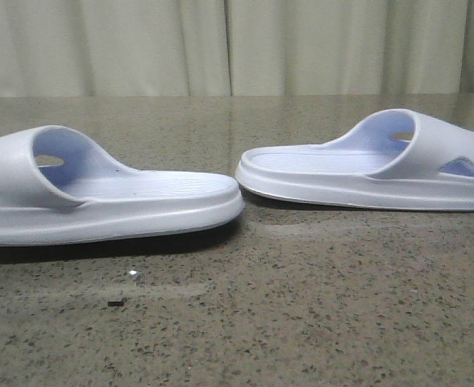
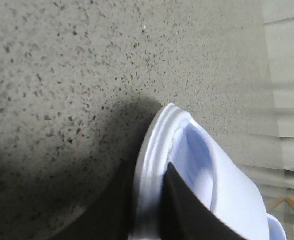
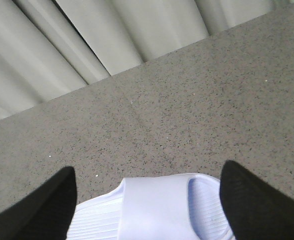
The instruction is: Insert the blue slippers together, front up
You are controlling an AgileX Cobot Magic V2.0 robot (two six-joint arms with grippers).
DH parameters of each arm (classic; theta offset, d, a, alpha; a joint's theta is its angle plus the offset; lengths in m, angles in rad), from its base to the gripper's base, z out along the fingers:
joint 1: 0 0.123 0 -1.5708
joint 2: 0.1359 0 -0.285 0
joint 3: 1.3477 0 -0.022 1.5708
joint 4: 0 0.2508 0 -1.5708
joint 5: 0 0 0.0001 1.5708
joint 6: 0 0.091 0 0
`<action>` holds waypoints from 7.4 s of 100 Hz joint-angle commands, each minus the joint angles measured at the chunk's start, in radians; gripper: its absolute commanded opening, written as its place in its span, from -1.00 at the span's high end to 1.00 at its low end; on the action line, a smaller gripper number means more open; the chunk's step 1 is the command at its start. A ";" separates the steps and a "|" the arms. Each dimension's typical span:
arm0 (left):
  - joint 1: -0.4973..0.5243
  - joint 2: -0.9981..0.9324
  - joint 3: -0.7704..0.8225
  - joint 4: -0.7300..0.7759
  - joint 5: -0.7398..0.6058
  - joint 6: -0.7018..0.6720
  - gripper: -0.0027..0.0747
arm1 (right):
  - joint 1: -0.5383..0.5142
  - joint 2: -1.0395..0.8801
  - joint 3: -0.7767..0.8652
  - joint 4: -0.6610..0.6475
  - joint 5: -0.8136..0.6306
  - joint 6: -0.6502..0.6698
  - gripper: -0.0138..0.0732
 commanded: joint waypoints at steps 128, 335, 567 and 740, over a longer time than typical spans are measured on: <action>-0.001 -0.120 -0.151 -0.351 0.099 0.317 0.89 | -0.007 0.135 0.083 0.039 -0.164 0.297 -0.50; -0.001 -0.120 -0.151 -0.342 0.073 0.317 0.89 | -0.005 0.530 0.087 0.252 -0.206 0.298 -0.38; -0.001 -0.120 -0.151 -0.342 0.073 0.317 0.89 | -0.005 0.477 0.045 0.279 -0.259 0.280 0.87; -0.001 -0.064 -0.151 -0.454 0.139 0.317 0.89 | 0.162 0.157 -0.099 0.318 -0.125 0.209 0.87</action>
